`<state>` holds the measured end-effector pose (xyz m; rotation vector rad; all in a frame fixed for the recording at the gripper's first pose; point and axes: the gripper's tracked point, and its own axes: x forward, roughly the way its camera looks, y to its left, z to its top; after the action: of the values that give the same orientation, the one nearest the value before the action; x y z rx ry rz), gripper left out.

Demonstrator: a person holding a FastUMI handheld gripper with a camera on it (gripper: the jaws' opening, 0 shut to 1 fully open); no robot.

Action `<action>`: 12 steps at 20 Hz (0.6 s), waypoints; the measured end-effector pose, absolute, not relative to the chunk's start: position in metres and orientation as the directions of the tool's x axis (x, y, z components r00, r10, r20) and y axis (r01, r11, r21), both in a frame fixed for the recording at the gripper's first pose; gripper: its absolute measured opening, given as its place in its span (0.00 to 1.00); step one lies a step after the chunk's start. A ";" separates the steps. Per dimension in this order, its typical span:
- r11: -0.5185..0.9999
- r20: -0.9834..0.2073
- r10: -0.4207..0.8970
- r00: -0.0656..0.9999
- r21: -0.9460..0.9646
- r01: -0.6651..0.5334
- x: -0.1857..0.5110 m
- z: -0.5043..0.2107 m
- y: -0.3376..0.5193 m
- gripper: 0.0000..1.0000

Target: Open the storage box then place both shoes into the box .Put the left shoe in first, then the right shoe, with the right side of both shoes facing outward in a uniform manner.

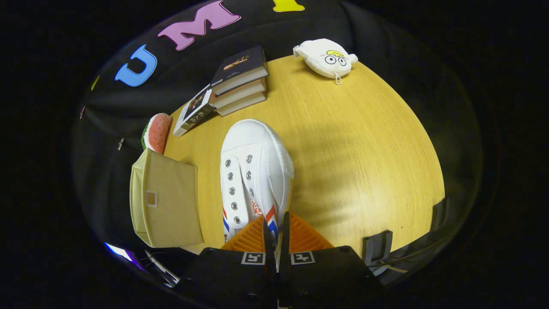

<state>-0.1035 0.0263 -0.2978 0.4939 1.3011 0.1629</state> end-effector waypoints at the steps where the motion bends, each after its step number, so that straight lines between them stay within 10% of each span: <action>1: 0.871 -0.869 0.411 0.275 0.463 0.163 -0.101 -0.286 0.039 0.07; 12: 0.790 -0.769 0.583 0.262 0.612 0.040 -0.072 -0.169 0.213 0.07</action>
<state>-0.0720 0.2133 -0.1695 0.5877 1.2676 0.3976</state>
